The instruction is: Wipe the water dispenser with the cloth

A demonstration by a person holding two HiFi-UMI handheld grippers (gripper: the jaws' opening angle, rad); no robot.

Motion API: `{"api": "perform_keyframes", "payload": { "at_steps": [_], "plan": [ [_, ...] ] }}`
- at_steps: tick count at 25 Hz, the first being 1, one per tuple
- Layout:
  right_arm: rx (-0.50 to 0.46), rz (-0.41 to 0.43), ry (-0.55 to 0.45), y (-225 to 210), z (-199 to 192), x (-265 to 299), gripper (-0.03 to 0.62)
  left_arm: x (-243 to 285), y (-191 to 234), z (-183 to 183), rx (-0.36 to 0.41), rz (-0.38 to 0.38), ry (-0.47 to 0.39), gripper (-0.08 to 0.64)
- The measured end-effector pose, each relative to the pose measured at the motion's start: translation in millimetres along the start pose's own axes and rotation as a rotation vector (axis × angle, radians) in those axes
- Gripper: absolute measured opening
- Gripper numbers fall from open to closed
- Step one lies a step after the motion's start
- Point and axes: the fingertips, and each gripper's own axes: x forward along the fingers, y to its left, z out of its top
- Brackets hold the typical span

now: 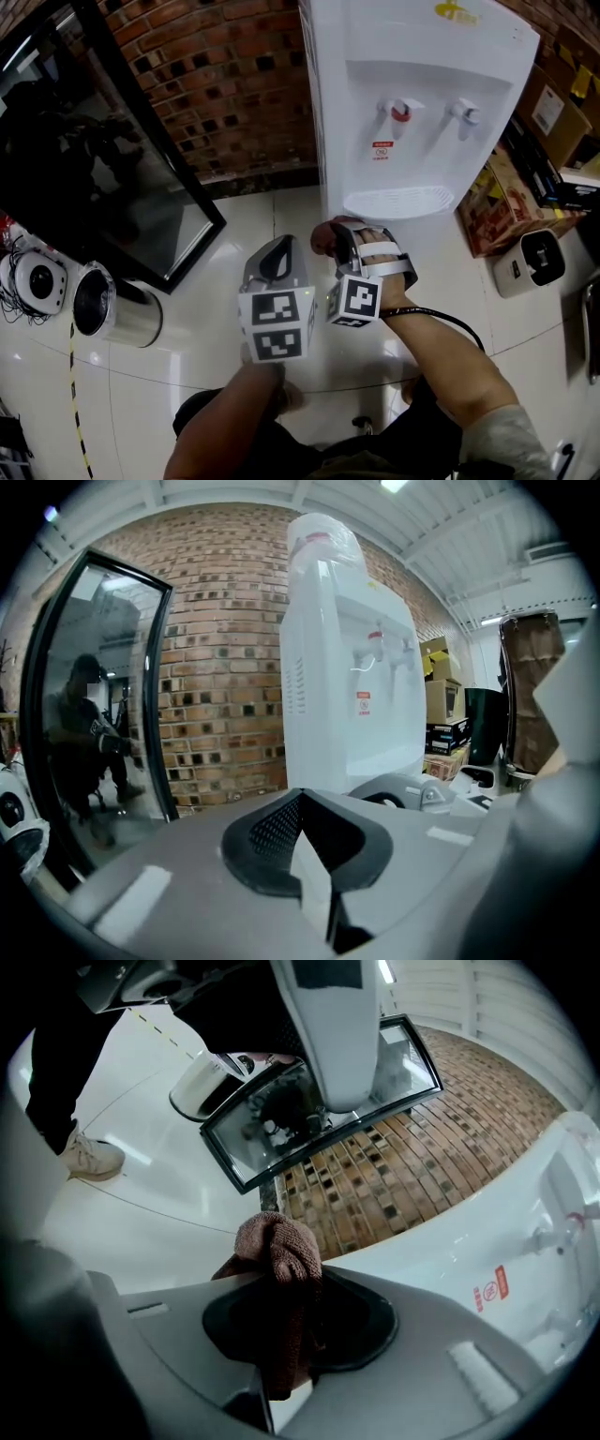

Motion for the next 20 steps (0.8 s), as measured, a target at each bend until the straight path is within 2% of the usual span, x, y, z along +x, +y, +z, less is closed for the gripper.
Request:
{"api": "perform_keyframes", "payload": {
  "at_steps": [6,10,20],
  "plan": [
    [-0.038,-0.032,-0.004,-7.6,-17.4,-10.7,0.094,9.5,-26.7,4.7,-0.005,-0.032,-0.002,0.000],
    [-0.064,-0.013,0.017,-4.9,-41.1,-14.4,0.092,18.0,-47.9,3.8,-0.020,-0.051,0.008,0.000],
    [-0.084,-0.041,0.093,-20.7,-133.0,-33.0,0.092,45.4,-115.3,1.5,-0.094,-0.117,0.039,0.000]
  ]
}}
